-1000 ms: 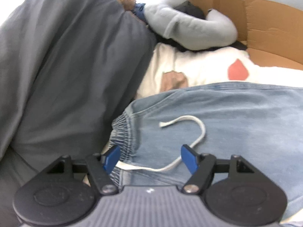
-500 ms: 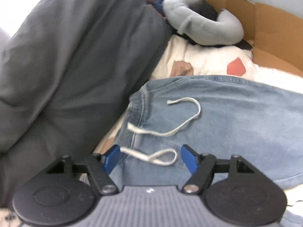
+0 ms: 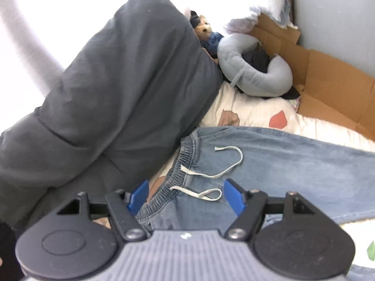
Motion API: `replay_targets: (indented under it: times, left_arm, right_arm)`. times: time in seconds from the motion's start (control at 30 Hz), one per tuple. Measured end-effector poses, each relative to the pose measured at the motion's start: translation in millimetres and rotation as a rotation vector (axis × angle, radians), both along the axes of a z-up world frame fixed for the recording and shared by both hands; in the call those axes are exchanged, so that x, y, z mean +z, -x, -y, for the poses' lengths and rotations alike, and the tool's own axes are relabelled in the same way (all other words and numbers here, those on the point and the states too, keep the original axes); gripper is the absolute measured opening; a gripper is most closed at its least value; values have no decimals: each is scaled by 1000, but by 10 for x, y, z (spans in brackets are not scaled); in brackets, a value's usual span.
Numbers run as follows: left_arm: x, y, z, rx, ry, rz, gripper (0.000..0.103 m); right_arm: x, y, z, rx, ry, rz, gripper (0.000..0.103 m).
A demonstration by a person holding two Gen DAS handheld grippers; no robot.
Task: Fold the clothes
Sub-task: 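Open the left gripper and lift both grippers back from the jeans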
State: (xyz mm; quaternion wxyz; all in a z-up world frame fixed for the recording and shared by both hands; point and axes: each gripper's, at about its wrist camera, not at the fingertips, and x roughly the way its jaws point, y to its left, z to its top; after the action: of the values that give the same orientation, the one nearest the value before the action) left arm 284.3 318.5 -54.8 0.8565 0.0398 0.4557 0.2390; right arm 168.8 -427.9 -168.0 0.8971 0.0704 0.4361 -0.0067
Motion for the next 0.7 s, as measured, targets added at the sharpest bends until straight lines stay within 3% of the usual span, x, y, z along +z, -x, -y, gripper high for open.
replay_targets:
  times: [0.27, 0.37, 0.57, 0.7]
  left_arm:
    - [359, 395, -19, 42, 66, -2, 75]
    - [498, 533, -6, 46, 71, 9, 75]
    - [723, 775, 34, 38, 70, 20, 78]
    - [706, 856, 11, 32, 78, 32, 79]
  right_arm:
    - [874, 280, 328, -3, 26, 63, 54]
    - [1089, 344, 438, 25, 76, 40, 57]
    - [1291, 614, 629, 9, 121, 18, 57]
    - [1228, 946, 597, 13, 116, 26, 58]
